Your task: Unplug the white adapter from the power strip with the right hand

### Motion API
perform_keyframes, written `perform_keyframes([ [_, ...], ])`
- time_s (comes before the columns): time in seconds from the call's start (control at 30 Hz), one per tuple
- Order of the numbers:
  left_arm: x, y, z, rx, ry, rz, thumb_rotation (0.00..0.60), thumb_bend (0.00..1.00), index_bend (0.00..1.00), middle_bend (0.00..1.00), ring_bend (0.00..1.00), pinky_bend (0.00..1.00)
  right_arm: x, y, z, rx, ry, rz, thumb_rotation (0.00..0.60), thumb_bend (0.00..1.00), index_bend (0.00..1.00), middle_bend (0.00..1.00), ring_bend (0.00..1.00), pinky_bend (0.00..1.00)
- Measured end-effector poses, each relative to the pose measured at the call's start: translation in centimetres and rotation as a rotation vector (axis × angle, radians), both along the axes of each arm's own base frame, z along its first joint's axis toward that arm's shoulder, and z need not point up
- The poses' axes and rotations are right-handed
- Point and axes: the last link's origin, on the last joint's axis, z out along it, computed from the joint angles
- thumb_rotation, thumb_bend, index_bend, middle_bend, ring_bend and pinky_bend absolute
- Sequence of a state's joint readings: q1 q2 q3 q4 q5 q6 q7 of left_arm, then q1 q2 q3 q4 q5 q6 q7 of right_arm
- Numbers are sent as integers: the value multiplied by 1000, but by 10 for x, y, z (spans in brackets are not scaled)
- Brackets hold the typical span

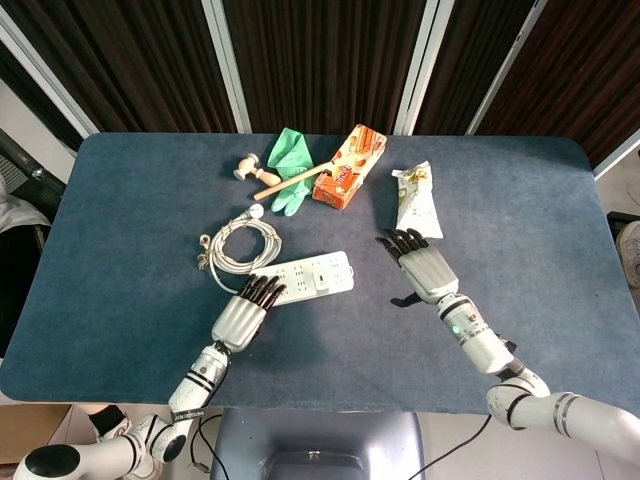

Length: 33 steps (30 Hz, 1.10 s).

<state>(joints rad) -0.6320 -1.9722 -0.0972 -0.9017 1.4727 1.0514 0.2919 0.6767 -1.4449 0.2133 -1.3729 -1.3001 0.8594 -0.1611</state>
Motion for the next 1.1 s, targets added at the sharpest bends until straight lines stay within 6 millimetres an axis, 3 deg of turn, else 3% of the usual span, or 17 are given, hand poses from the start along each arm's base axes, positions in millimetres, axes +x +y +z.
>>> perform_keyframes([
  [0.2, 4, -1, -1, -28, -40, 20, 600, 913, 0, 0, 0, 73, 10, -11, -18, -2, 7, 47, 600, 240, 17, 76, 3, 37],
  [0.47, 9, 1, -2, -77, -72, 64, 600, 911, 0, 0, 0, 73, 33, -20, -56, -2, -17, 126, 600, 324, 189, 208, 122, 142],
  [0.83, 12, -2, 1, -73, -86, 53, 600, 914, 0, 0, 0, 74, 53, -20, -96, -1, 18, 195, 600, 352, 239, 252, 176, 204],
  [1.1, 9, -6, 2, -82, -102, 69, 600, 909, 0, 0, 0, 74, 59, -20, -109, 2, 2, 191, 600, 366, 313, 301, 235, 249],
])
